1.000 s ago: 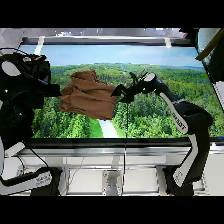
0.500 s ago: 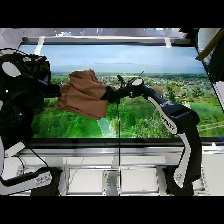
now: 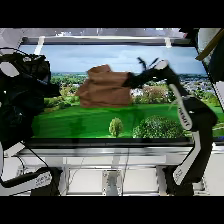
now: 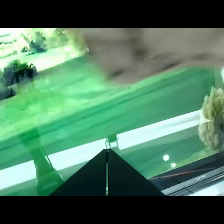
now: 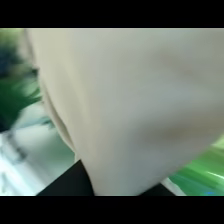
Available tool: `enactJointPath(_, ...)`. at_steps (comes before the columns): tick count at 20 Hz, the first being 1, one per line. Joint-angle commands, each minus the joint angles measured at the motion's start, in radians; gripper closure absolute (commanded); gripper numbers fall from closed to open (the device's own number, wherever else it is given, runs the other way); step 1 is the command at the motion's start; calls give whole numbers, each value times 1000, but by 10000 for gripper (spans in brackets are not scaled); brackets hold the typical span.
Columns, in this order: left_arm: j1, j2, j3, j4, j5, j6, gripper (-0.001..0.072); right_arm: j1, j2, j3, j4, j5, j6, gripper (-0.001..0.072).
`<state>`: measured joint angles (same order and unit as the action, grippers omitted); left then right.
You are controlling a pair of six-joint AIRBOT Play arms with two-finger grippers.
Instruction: Fold the clothes and pants, and hang the long-sleeved shirts on hangers.
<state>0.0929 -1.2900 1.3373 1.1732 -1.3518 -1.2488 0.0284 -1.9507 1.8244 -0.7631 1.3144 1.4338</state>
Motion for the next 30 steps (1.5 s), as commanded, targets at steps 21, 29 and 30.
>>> enactJointPath(21,0,2,0,0,80,-56,692,-1403,620,-797,-547,-130,-42,660)
enactJointPath(29,1,3,0,0,76,-87,692,-1456,855,-728,-121,65,-3,251)
enactJointPath(30,1,3,0,0,76,-87,692,-1438,909,-727,19,46,-3,276)
